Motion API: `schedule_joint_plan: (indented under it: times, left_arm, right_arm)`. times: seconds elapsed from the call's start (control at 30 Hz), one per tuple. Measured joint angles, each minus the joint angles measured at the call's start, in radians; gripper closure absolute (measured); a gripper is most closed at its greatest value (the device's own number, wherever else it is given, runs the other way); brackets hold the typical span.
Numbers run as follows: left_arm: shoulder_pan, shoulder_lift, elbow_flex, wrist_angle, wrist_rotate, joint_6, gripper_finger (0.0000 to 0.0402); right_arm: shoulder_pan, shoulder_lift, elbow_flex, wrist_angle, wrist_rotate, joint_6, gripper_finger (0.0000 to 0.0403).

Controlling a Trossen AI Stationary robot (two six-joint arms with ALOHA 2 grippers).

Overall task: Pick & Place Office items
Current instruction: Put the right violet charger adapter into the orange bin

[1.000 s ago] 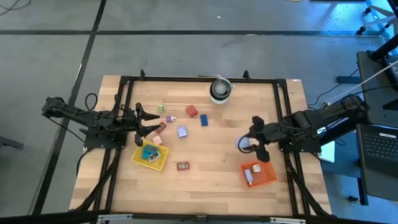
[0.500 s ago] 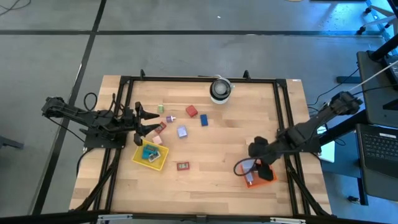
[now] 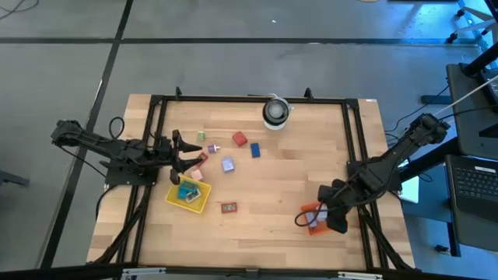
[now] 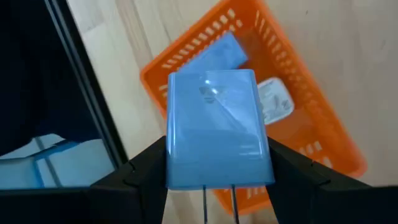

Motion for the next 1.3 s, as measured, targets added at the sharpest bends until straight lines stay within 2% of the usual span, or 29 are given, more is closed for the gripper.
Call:
schedule_joint_plan:
  times: [0.27, 0.43, 0.8, 1.3]
  left_arm:
    - [0.0, 0.051, 0.0, 0.001, -0.001, -0.009, 0.0203]
    - [0.0, 0.079, 0.0, 0.001, -0.001, -0.017, 0.0203]
    - [0.0, 0.109, 0.0, 0.001, 0.0, -0.019, 0.0203]
    - [0.0, 0.109, 0.0, 0.001, 0.018, -0.025, 0.0203]
  right_arm:
    - [0.052, 0.0, 0.0, -0.081, -0.048, 0.155, 0.0191]
    - [0.061, 0.012, 0.0, -0.089, -0.056, 0.193, 0.0191]
    - [0.055, 0.184, 0.0, -0.037, -0.111, 0.08, 0.0191]
    - [-0.015, 0.221, 0.0, 0.043, -0.116, 0.065, 0.0189]
